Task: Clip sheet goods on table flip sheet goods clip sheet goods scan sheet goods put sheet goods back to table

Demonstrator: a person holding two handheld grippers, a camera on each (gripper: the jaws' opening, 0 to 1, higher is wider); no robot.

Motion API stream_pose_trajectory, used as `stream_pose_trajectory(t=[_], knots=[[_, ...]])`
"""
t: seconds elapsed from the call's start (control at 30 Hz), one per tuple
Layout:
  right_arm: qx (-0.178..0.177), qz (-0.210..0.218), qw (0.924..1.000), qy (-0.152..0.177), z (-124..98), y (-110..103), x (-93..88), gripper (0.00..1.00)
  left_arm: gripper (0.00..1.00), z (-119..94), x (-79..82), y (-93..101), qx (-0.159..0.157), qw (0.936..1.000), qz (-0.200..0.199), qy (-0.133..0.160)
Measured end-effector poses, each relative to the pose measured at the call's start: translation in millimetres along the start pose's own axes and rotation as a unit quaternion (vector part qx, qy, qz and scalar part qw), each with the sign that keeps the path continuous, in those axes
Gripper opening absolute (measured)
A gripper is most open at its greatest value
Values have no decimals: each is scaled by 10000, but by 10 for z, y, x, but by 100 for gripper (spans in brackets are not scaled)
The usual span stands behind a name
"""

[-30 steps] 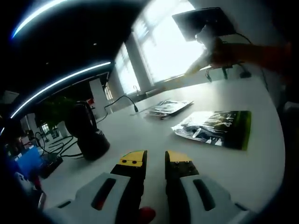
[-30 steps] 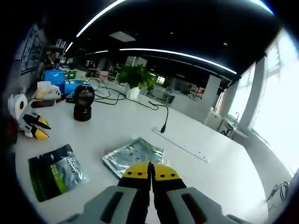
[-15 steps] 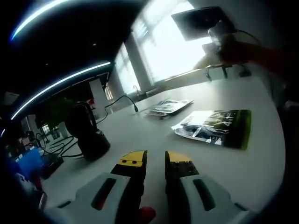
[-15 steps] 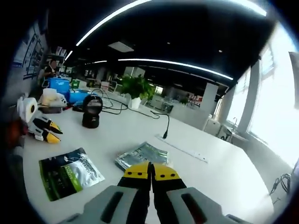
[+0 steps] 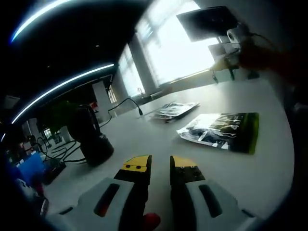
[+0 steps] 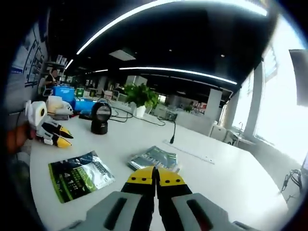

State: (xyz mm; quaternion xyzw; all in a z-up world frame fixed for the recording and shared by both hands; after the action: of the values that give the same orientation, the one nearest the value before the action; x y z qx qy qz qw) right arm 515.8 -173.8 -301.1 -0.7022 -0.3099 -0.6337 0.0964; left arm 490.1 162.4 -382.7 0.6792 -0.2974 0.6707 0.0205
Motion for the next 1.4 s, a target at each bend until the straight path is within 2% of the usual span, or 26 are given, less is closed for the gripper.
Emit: stream_pose_trajectory(t=[0.37, 0.57, 0.73, 0.93, 1.13, 1.23, 1.4], knots=[[164, 110, 9995, 255, -135, -179, -223, 0, 8, 0, 13, 15, -29, 10000, 16, 12], [116, 249, 9994, 206, -194, -199, -446, 0, 8, 6, 20, 20, -47, 10000, 10, 21], [89, 461, 9982, 381, -256, -197, -522, 0, 8, -3, 29, 16, -58, 10000, -63, 51], [85, 626, 9972, 403, -302, -218, -652, 0, 8, 4, 21, 16, -83, 9999, -107, 77], [139, 643, 9966, 503, -337, -238, -660, 0, 8, 6, 27, 12, -86, 9998, -169, 83], [31, 578, 9974, 440, -350, -223, -736, 0, 8, 13, 18, 10, -92, 9998, -154, 64], [103, 615, 9960, 633, -401, -231, -718, 0, 8, 14, 23, 1, -102, 9998, -156, 86]])
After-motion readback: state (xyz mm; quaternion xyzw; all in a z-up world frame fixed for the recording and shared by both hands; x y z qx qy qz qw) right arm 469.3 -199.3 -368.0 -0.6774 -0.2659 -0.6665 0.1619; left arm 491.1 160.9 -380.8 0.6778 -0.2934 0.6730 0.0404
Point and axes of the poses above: the point that each gripper's makers call its tool centre point, and the gripper's own axes: z roughly forward along the fingers, y roughly to its right, x roughly out of its top, the point moved 7 cm from there along -z, roughly backward along the fingers, and after that the axes turned 7 degrees about x, right-handed, at the moved point
